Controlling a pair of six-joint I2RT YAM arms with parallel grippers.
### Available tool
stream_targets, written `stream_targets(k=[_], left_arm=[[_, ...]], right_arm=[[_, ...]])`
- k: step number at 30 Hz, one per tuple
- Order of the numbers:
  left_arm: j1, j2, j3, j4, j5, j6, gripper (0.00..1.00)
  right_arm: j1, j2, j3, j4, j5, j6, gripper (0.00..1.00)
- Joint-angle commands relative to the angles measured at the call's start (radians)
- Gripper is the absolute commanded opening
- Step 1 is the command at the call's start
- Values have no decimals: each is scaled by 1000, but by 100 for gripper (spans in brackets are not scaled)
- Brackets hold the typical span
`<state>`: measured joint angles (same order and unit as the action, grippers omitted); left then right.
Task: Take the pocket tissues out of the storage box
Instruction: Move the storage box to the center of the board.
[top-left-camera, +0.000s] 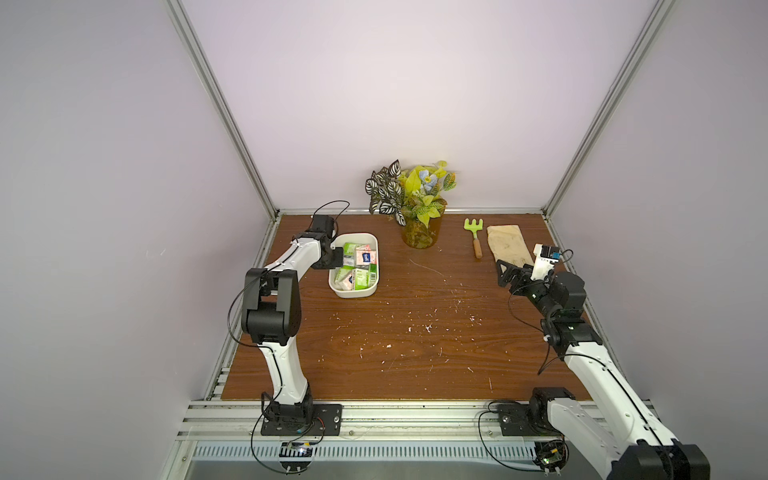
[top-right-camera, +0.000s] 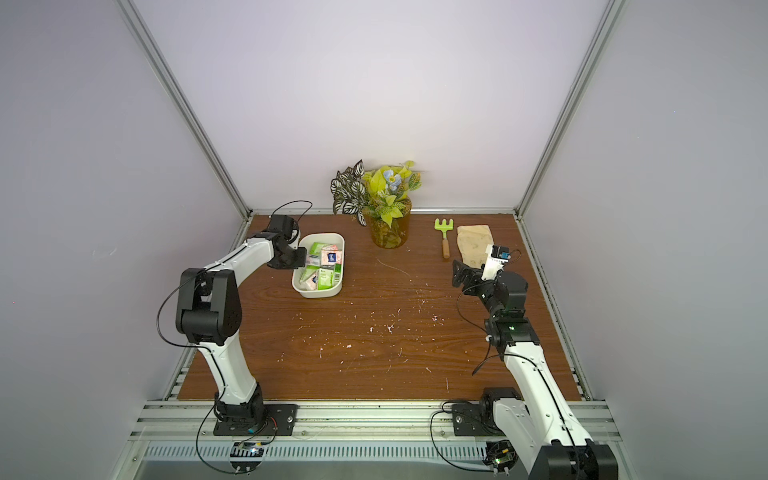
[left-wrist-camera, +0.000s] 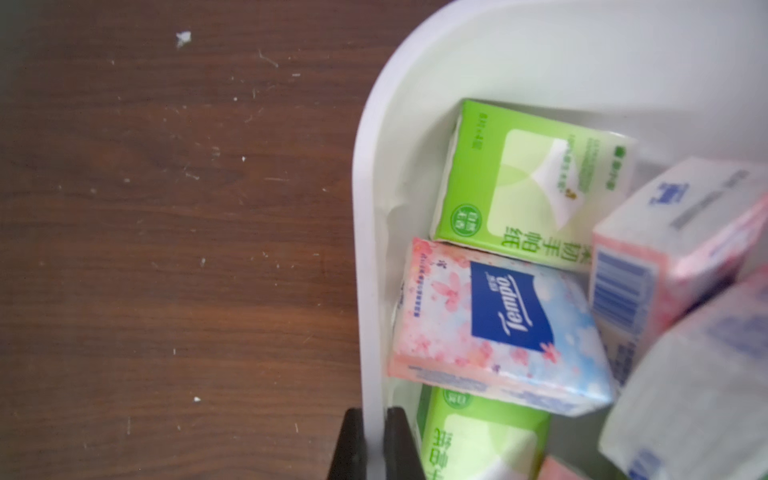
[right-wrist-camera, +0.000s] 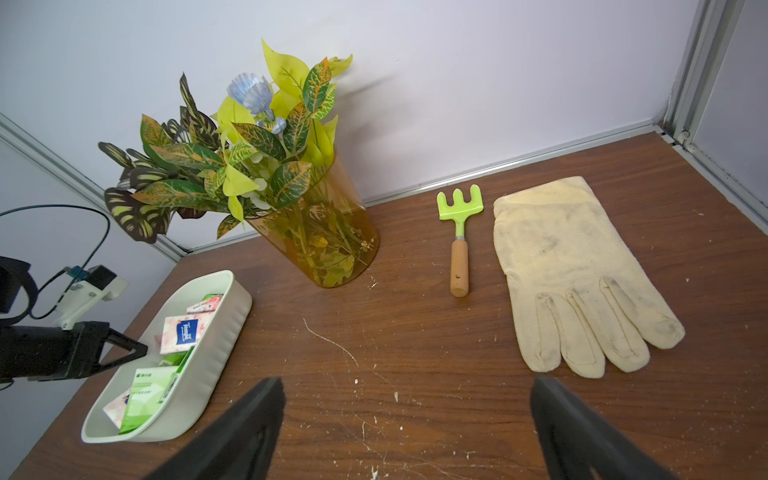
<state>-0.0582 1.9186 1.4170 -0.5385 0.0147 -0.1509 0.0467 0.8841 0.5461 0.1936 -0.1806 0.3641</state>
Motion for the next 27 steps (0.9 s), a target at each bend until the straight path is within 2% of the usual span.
stream_targets(k=[1, 6, 11, 18, 22, 27], left_arm=[[11, -57, -35, -23, 6, -7, 0], [1, -132, -106, -20, 18, -19, 0], [-54, -221, -185, -20, -3, -41, 0], [-160, -308, -320, 50, 19, -165, 0], [-174, -370, -401, 107, 78, -230, 0], [-207, -427, -449, 125, 91, -261, 0]], right_arm=[[7, -23, 14, 8, 20, 10, 99], [7, -24, 10, 13, 15, 15, 99], [10, -20, 8, 18, 9, 23, 99], [18, 1, 21, 6, 1, 12, 99], [28, 13, 36, -4, -11, 0, 99], [47, 46, 56, -19, -28, -28, 99]])
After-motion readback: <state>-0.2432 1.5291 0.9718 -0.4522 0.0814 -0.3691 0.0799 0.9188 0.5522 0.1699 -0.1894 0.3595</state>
